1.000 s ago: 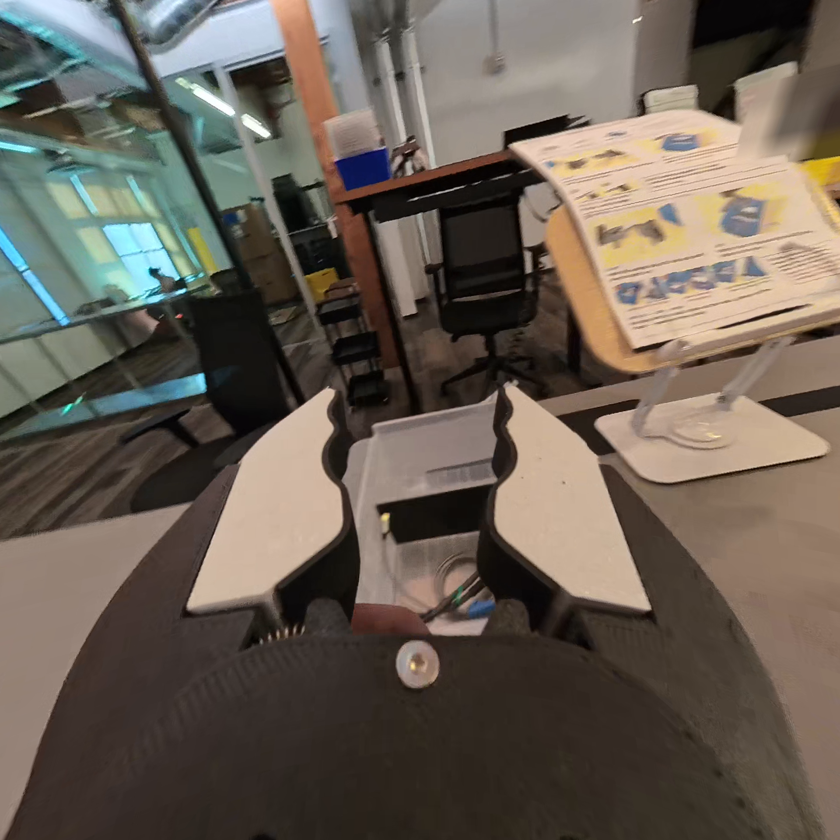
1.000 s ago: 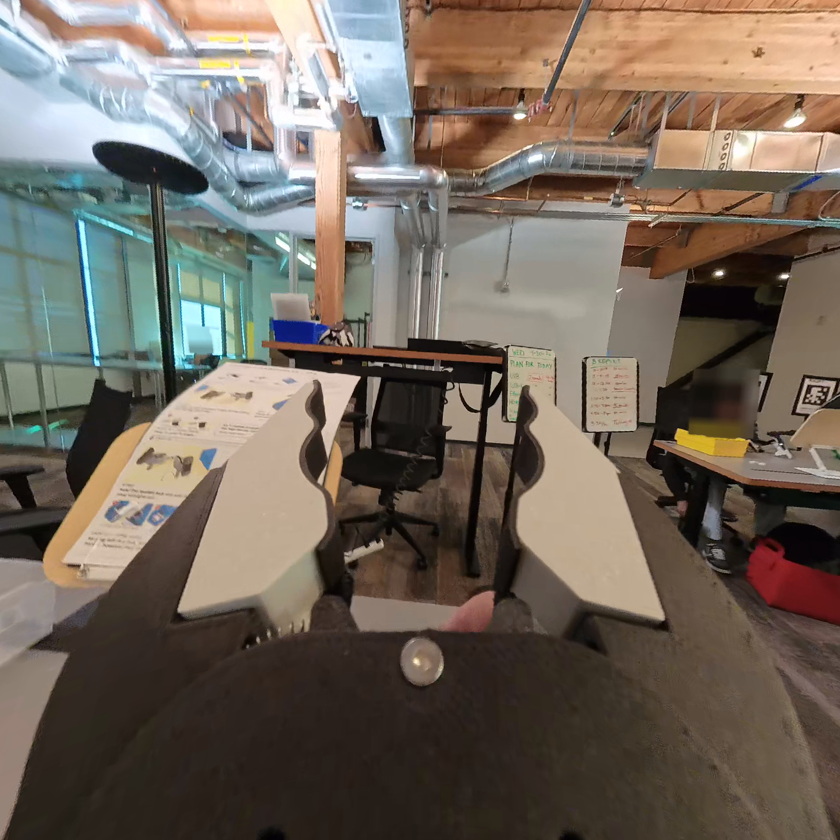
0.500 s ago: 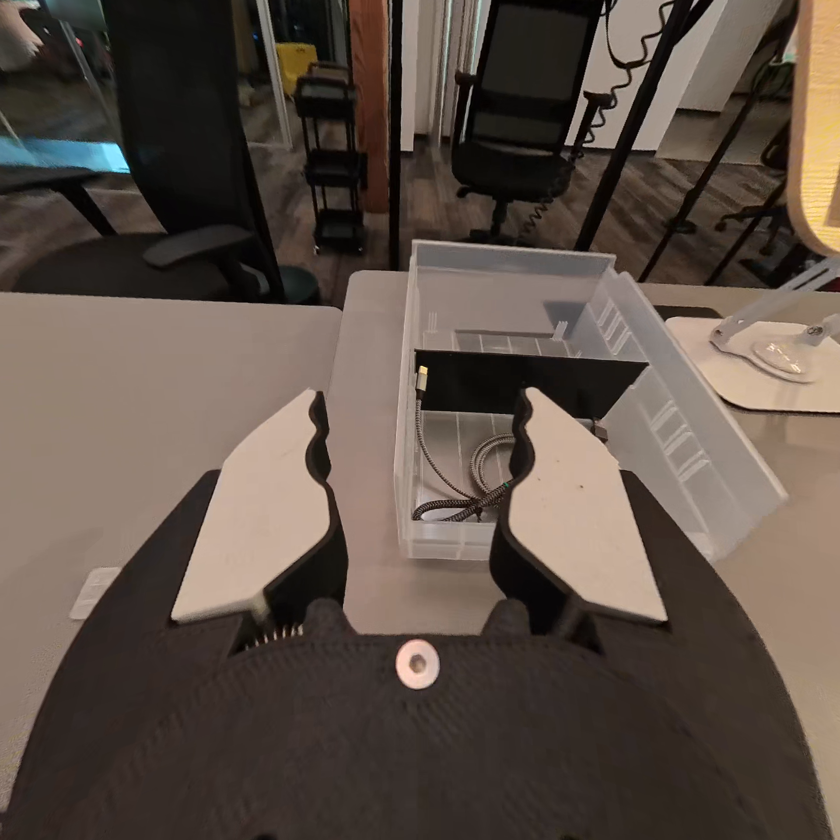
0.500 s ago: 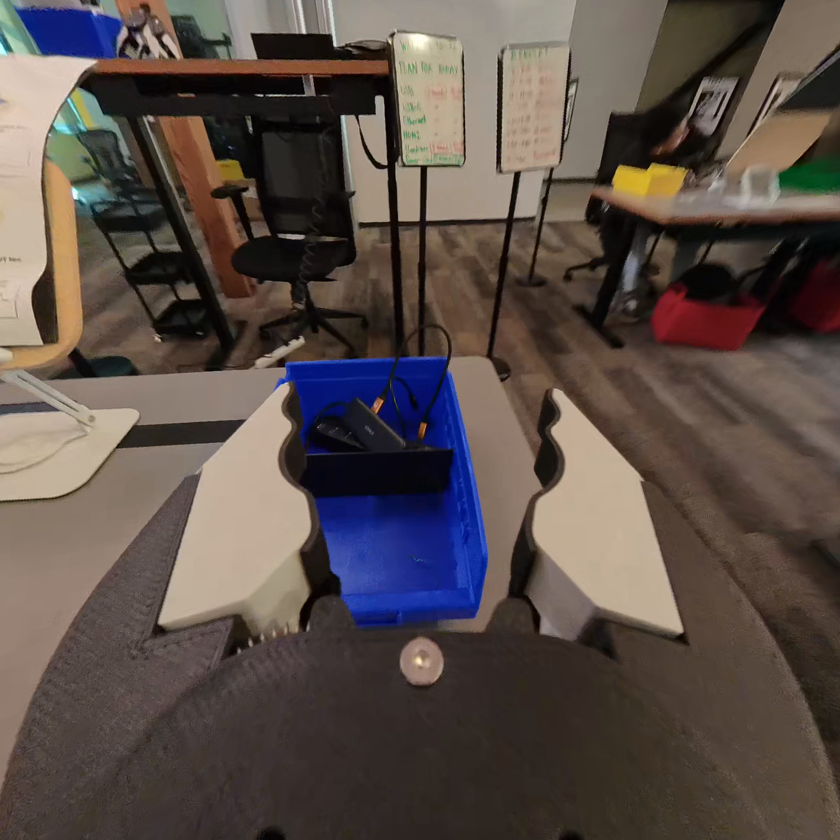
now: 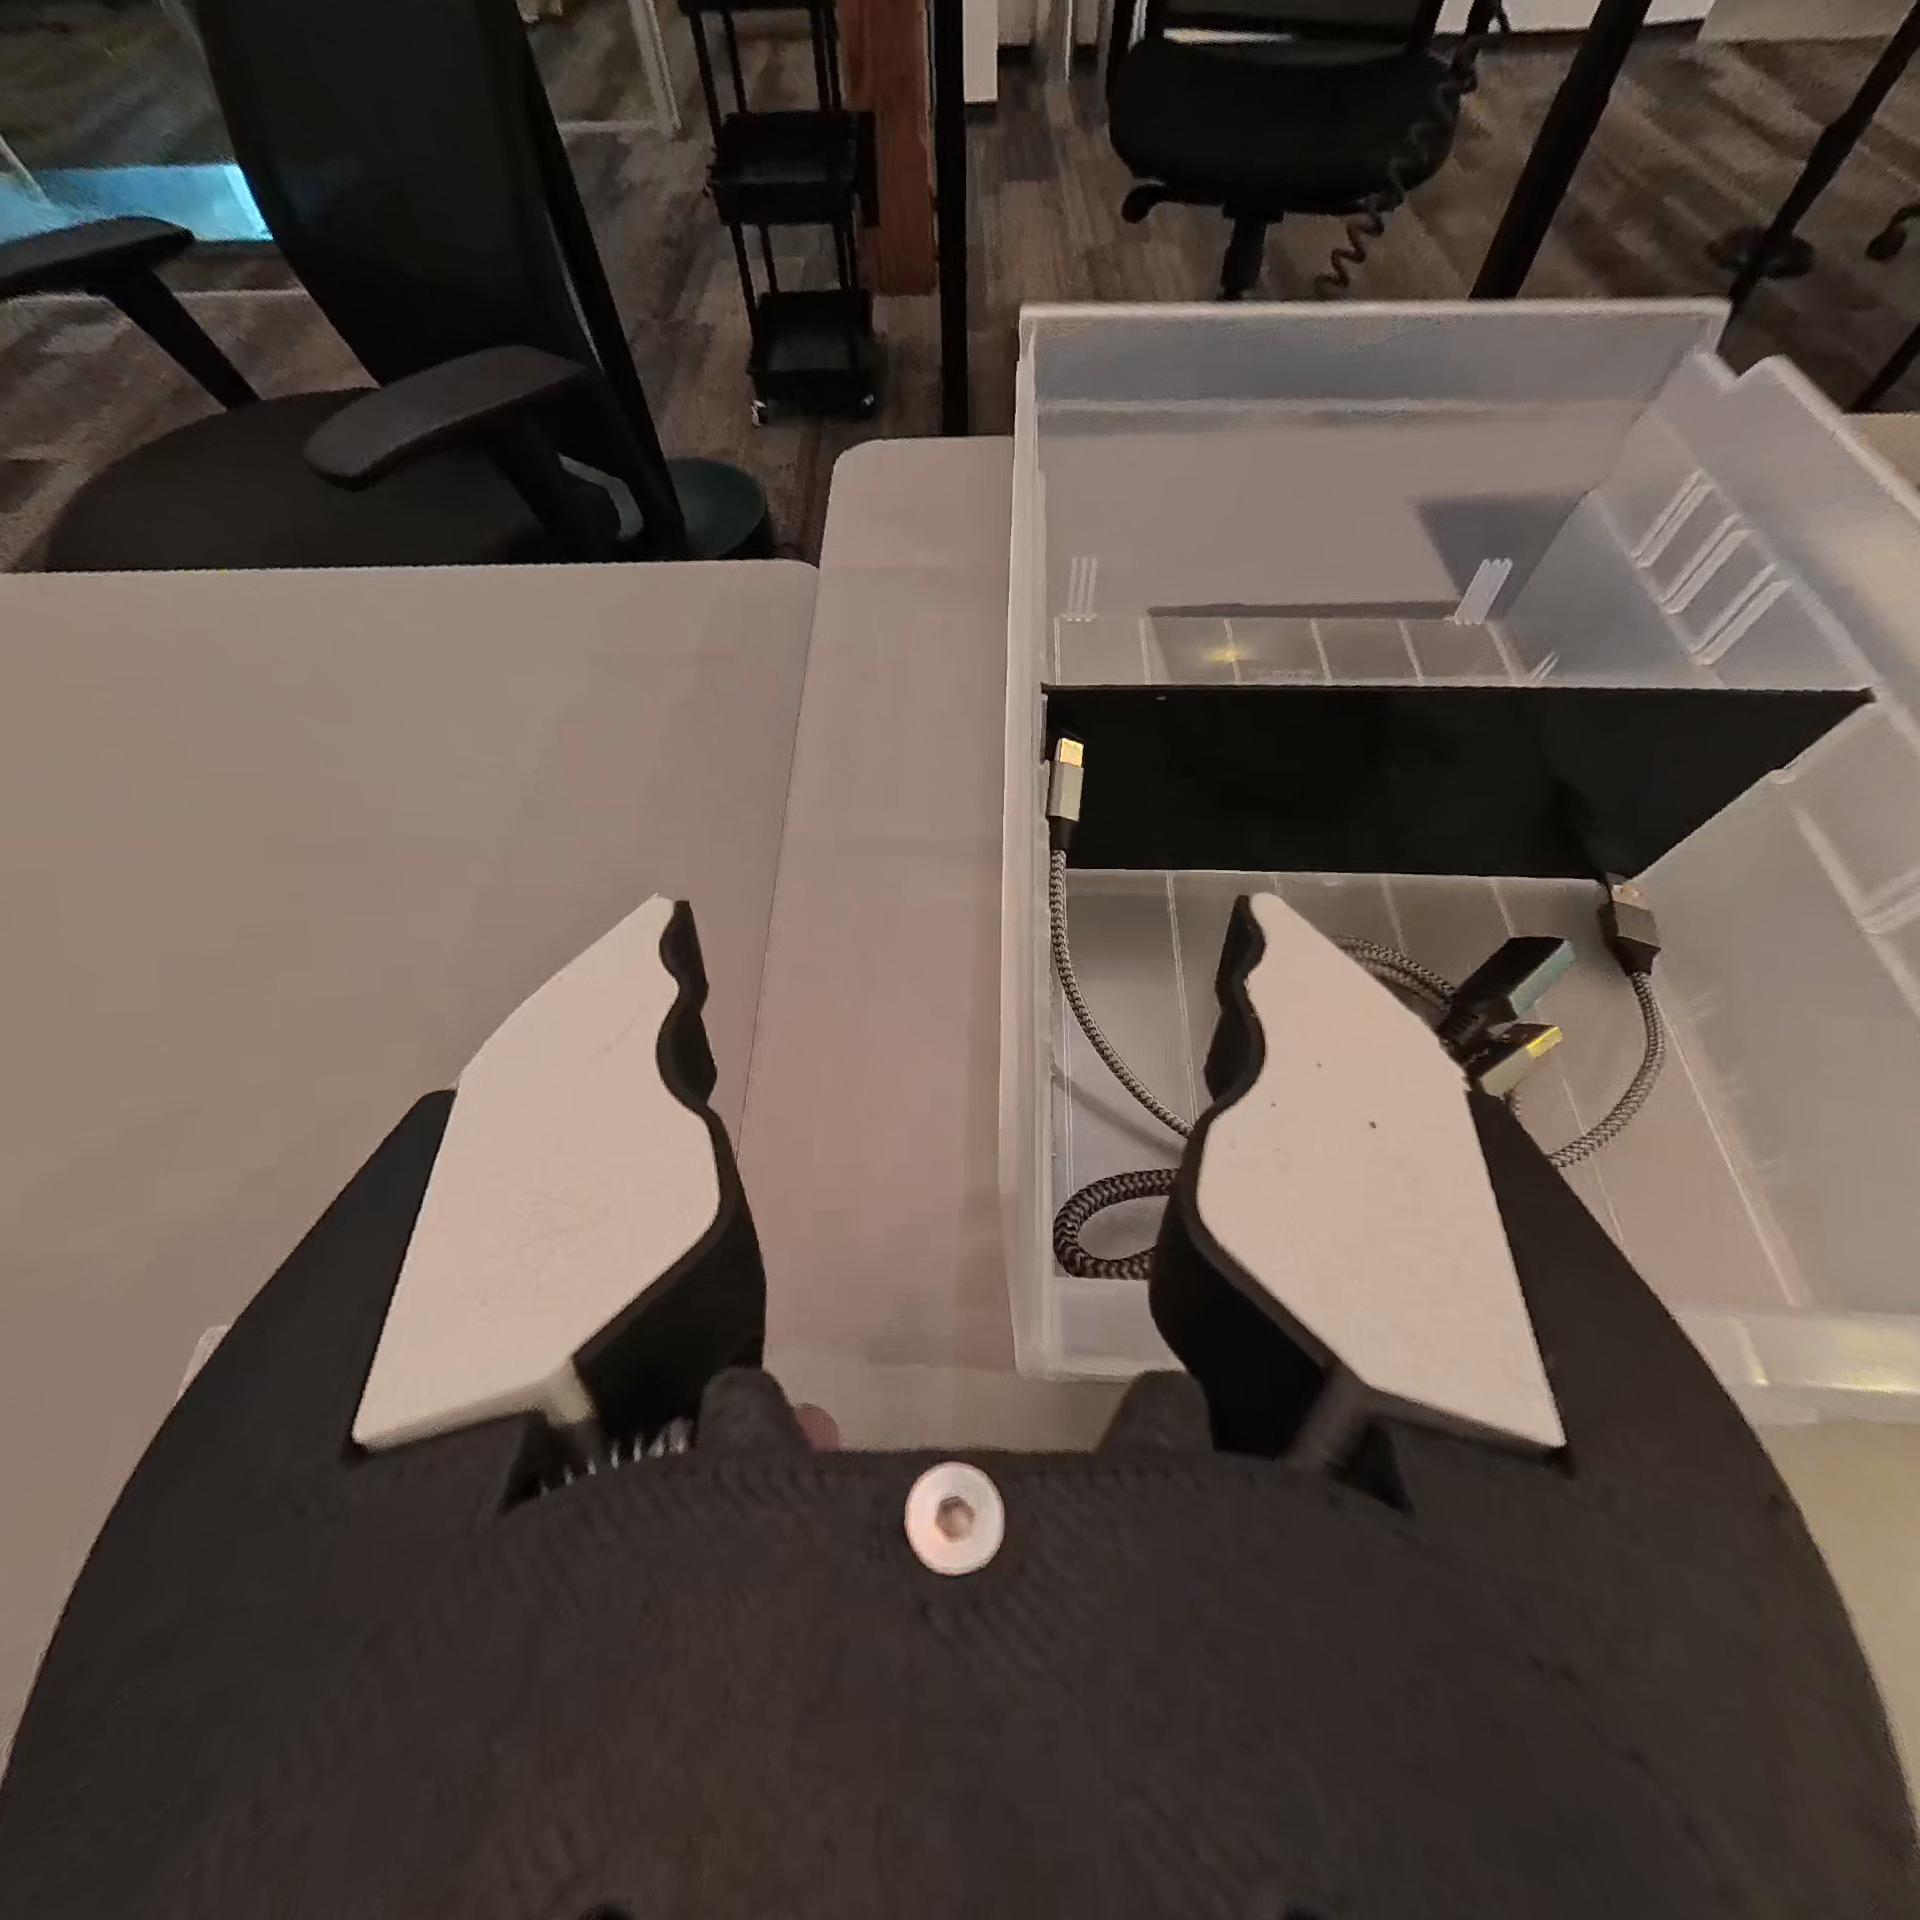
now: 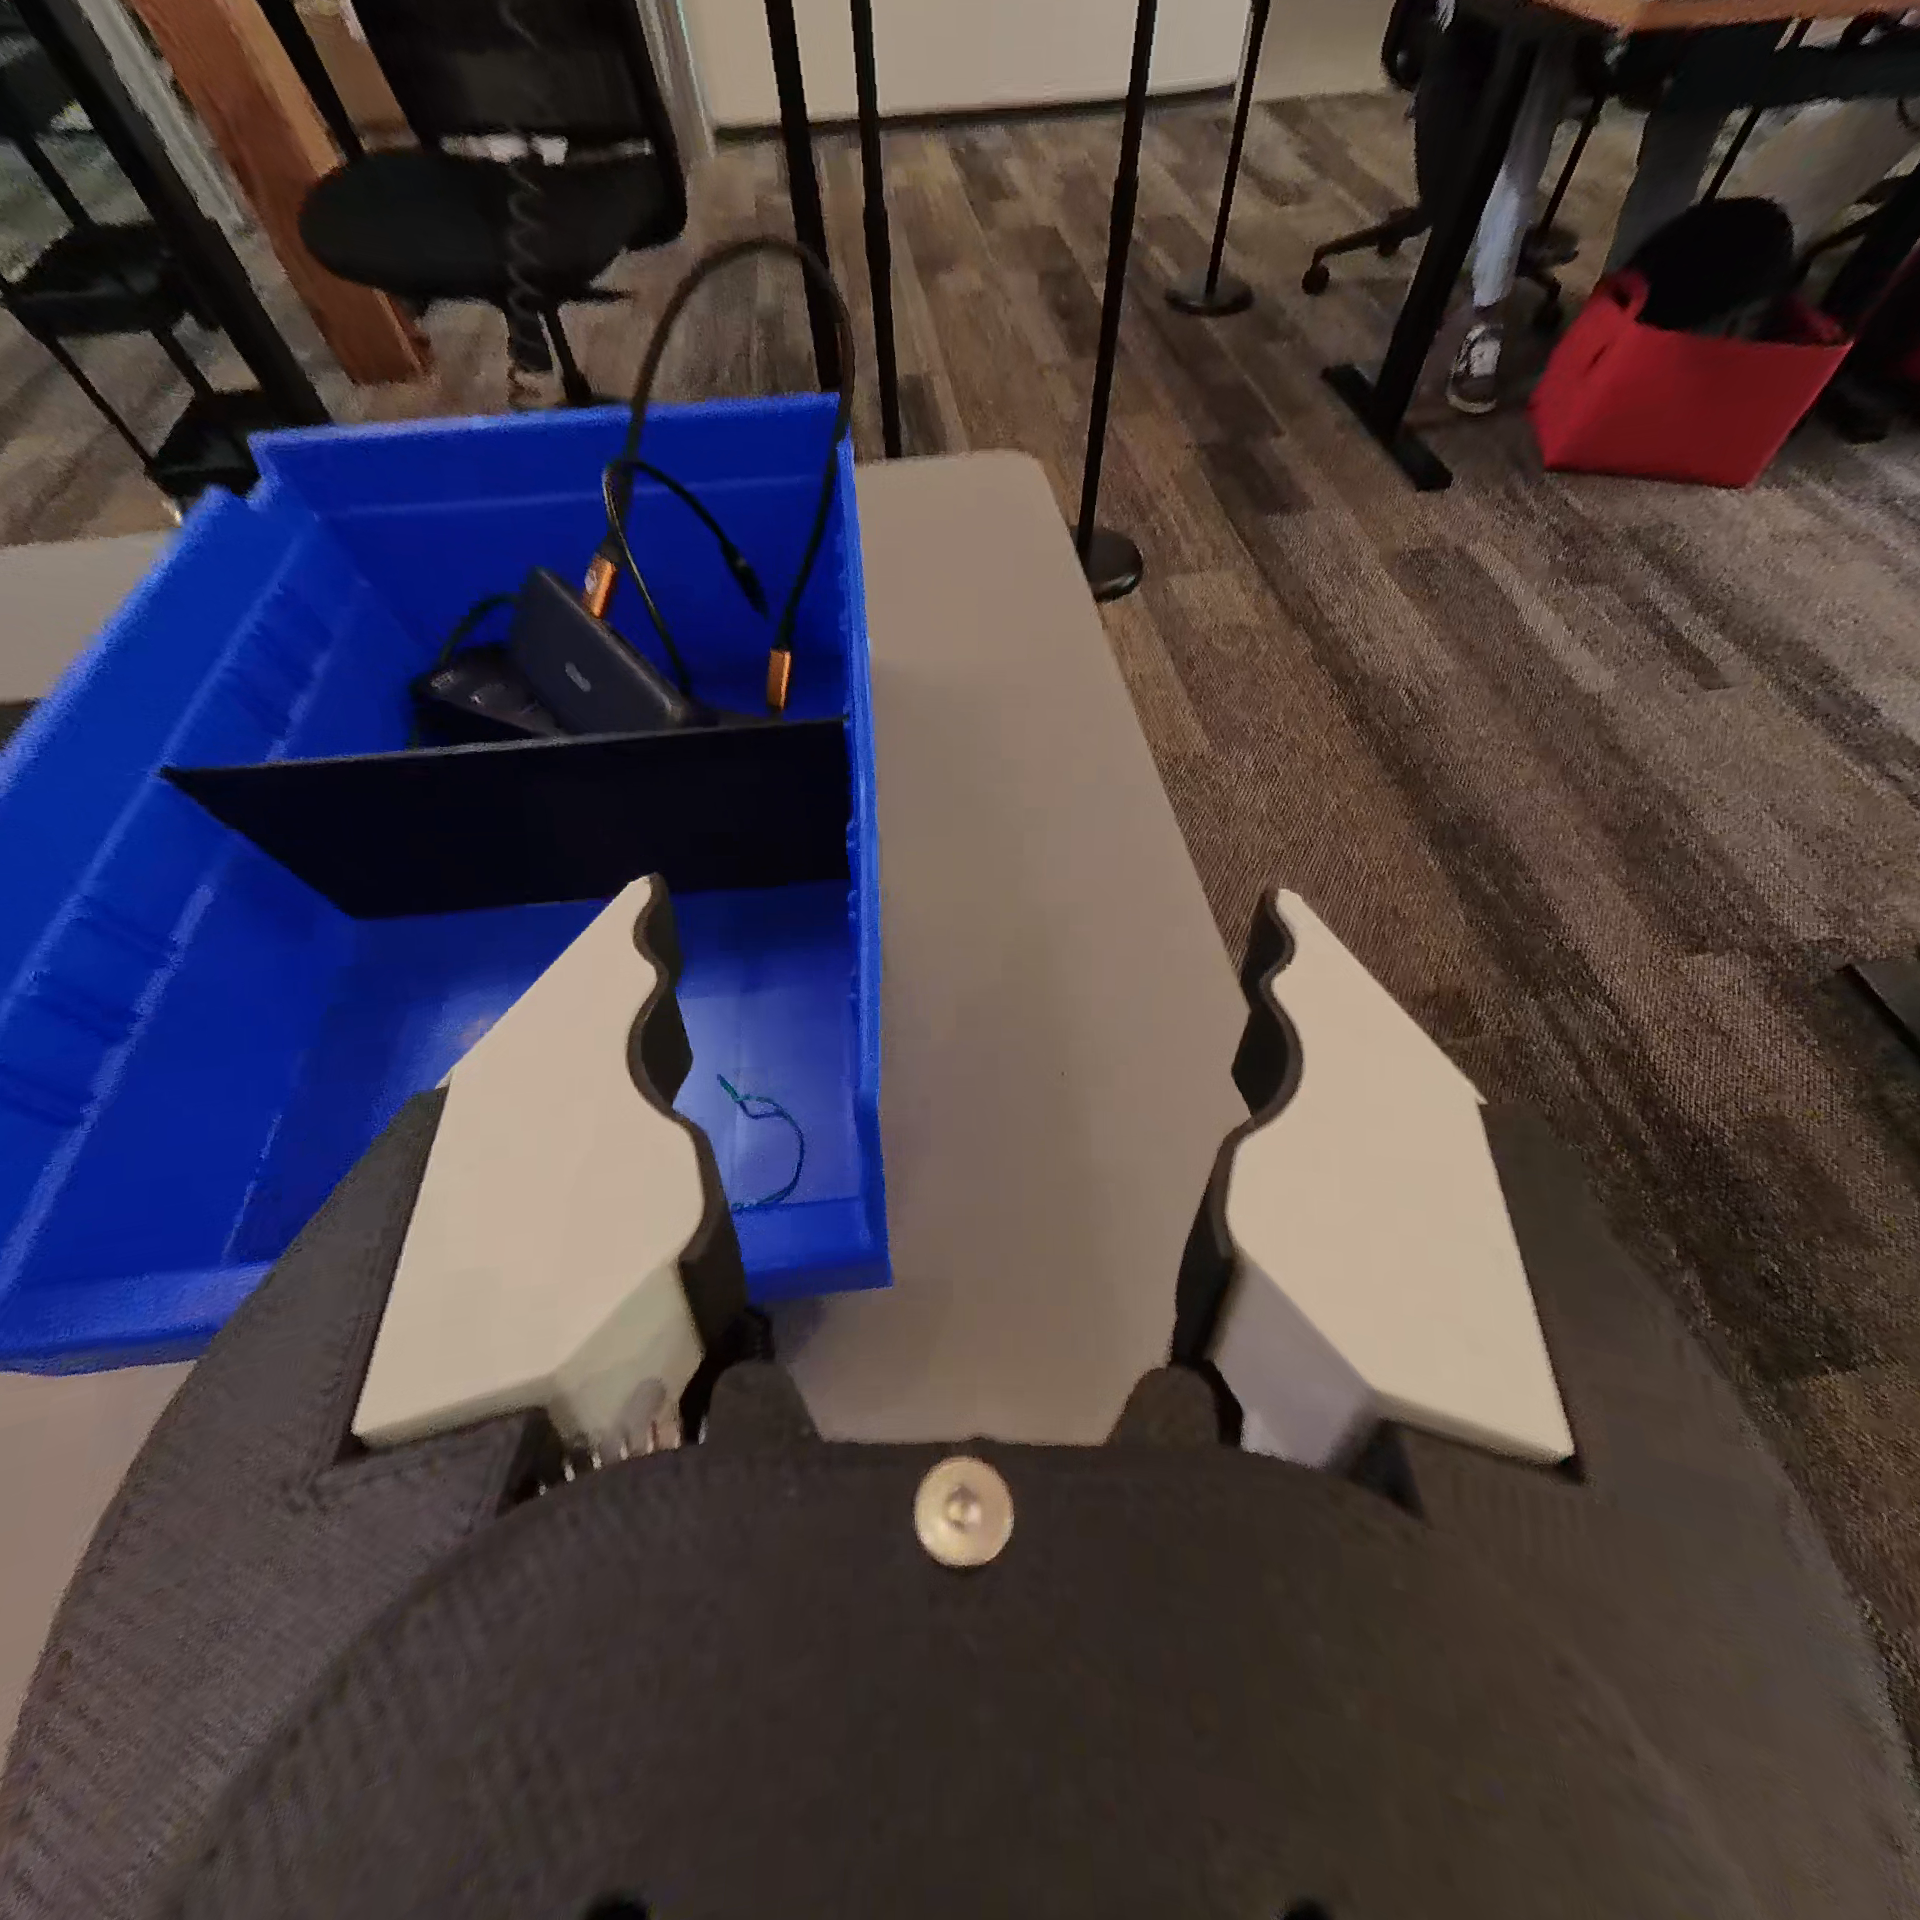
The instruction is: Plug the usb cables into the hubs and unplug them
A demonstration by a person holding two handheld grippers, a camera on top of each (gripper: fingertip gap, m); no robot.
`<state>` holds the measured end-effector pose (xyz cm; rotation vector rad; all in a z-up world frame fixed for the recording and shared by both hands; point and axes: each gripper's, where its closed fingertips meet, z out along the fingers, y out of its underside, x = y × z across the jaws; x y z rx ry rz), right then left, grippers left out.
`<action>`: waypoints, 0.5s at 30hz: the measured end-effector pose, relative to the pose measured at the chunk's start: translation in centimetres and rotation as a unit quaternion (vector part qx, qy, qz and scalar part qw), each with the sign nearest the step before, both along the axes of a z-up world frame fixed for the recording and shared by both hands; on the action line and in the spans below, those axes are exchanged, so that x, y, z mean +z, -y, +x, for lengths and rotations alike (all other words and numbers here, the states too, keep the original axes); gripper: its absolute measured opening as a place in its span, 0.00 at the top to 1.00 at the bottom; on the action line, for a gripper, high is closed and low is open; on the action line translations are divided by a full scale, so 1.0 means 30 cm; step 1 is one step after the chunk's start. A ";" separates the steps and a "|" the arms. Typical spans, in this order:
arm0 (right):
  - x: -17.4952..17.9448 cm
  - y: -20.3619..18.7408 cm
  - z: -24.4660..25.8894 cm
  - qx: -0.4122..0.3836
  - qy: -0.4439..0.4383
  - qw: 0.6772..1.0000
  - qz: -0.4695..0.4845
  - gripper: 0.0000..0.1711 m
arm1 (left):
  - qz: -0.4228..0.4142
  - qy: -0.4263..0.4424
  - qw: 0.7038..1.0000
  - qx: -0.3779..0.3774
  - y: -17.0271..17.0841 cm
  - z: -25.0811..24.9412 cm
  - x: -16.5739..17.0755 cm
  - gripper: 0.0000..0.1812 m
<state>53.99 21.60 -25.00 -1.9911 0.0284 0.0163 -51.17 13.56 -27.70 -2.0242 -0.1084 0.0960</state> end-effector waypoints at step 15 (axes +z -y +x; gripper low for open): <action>-0.174 -0.090 -0.022 0.023 0.025 0.998 -0.061 0.65 | -0.051 -0.042 0.997 -0.047 -0.076 0.027 -0.129 0.88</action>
